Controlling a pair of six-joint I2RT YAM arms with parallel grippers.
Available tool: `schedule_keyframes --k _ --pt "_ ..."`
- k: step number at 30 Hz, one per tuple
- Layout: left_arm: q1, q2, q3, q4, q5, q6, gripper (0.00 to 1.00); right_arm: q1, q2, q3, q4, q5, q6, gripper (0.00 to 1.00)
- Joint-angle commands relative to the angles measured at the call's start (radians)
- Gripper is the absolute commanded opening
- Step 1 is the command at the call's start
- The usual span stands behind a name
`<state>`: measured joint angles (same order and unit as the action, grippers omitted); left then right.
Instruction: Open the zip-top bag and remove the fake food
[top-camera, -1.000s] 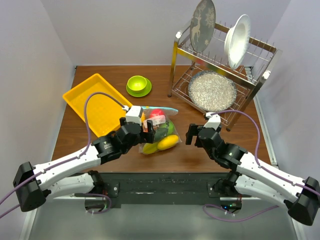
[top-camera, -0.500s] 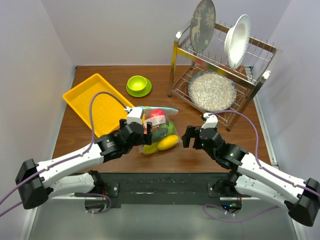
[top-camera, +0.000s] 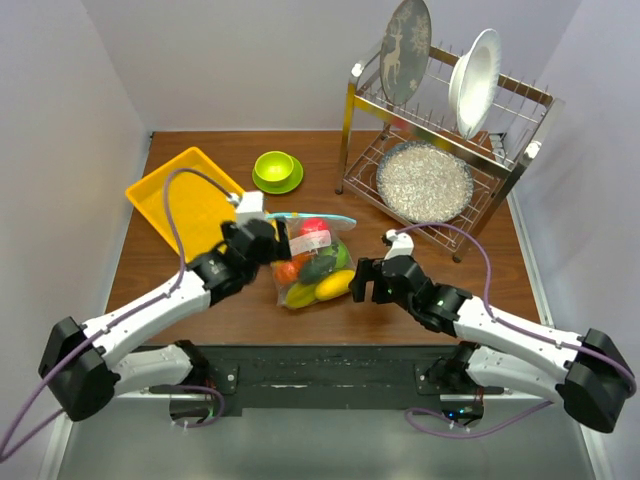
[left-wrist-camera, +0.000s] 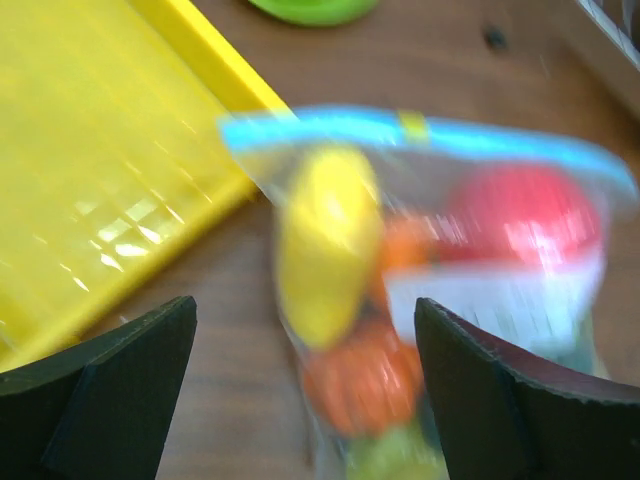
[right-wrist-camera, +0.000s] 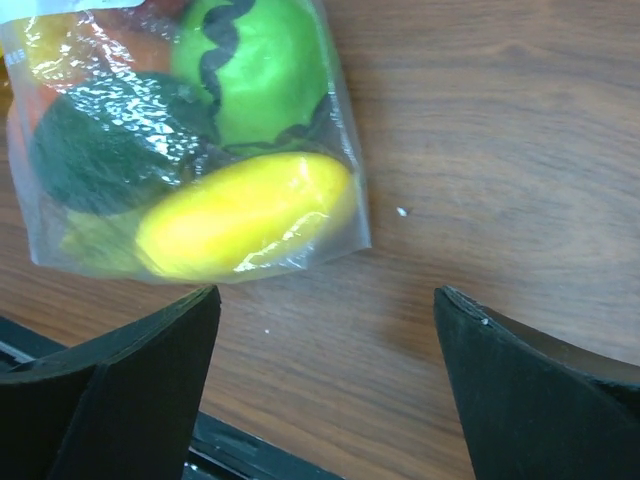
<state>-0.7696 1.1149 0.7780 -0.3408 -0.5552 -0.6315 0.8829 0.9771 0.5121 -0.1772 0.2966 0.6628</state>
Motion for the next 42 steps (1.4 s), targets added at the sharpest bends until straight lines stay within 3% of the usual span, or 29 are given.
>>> schedule_keyframes --k 1,5,10,12,16,21,30,42 --pt "0.177 0.069 0.148 0.195 0.02 0.094 0.92 0.004 0.052 0.032 0.111 -0.103 0.04 0.88" --pt "0.214 0.274 0.3 0.236 -0.002 0.182 0.84 0.013 0.084 -0.012 0.149 -0.163 0.098 0.73" --pt "0.231 0.497 0.475 0.177 0.027 0.24 0.56 0.079 0.089 -0.078 0.231 -0.162 0.187 0.65" --pt "0.231 0.542 0.503 0.16 0.047 0.253 0.43 0.096 0.098 -0.109 0.257 -0.13 0.213 0.64" --pt "0.205 0.595 0.5 0.149 0.101 0.247 0.32 0.096 0.158 -0.142 0.343 -0.077 0.262 0.64" --pt "0.127 0.605 0.448 0.106 0.086 0.224 0.27 0.064 0.228 -0.1 0.343 -0.014 0.258 0.67" --pt "-0.005 0.533 0.291 0.112 0.139 0.121 0.21 -0.151 0.278 -0.064 0.331 -0.103 0.202 0.68" --pt "-0.221 0.3 0.083 0.152 0.224 -0.069 0.21 -0.383 0.33 0.146 0.156 -0.178 0.058 0.75"
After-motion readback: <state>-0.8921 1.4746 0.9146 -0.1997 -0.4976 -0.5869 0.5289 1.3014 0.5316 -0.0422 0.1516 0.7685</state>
